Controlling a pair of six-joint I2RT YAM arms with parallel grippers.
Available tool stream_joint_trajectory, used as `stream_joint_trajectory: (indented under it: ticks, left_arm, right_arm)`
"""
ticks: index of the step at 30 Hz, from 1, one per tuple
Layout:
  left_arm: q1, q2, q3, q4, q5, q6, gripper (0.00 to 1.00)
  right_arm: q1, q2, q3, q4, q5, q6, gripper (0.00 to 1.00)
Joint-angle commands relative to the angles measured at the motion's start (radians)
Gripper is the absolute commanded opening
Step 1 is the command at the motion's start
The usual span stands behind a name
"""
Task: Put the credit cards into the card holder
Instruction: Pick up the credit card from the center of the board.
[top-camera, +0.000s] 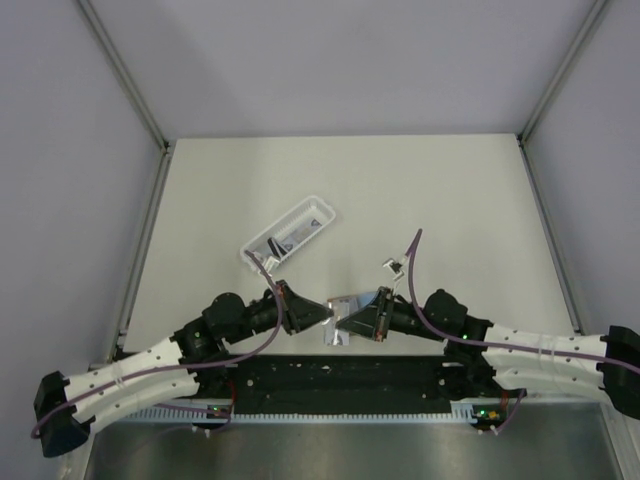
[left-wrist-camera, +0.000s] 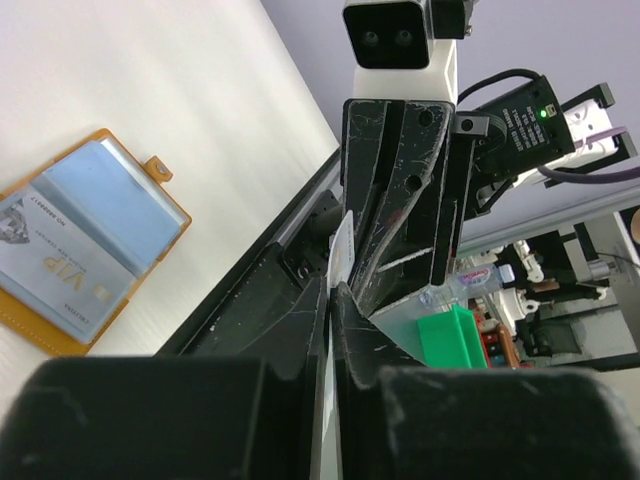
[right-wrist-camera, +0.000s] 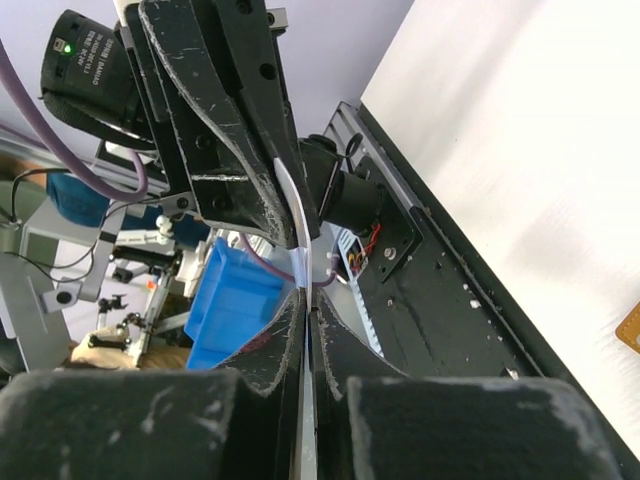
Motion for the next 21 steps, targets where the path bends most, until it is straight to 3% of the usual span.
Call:
stream_joint_trajectory:
  ticks: [1,3,7,9,12,16,21]
  left_arm:
    - [-0.006,0.010,-0.009,0.048,-0.004,0.008,0.17]
    - [-0.006,-0.010,-0.011,0.007,-0.030,0.014,0.37]
    - [-0.006,-0.062,-0.014,-0.072,-0.123,0.035,0.61]
    - [-0.006,-0.071,-0.008,-0.128,-0.209,0.052,0.67]
    - [-0.005,-0.038,0.012,-0.175,-0.243,0.068,0.67]
    - [-0.005,0.045,0.006,-0.049,-0.173,0.060,0.59]
    - [-0.006,0.111,0.035,0.071,-0.051,0.066,0.58]
  right_arm:
    - [-0.007,-0.027,0.008,0.065,0.031,-0.008,0.00]
    - [-0.009,-0.077,0.027,-0.051,0.058,-0.025,0.00]
    - [-0.021,-0.181,0.159,-0.538,0.158,-0.118,0.00]
    - [-0.038,-0.200,0.260,-0.820,0.233,-0.210,0.00]
    - [-0.096,-0.182,0.389,-1.108,0.256,-0.296,0.00]
    - [-0.132,-0.225,0.399,-1.090,0.137,-0.318,0.00]
    - [-0.161,-0.268,0.342,-0.945,-0.006,-0.272,0.00]
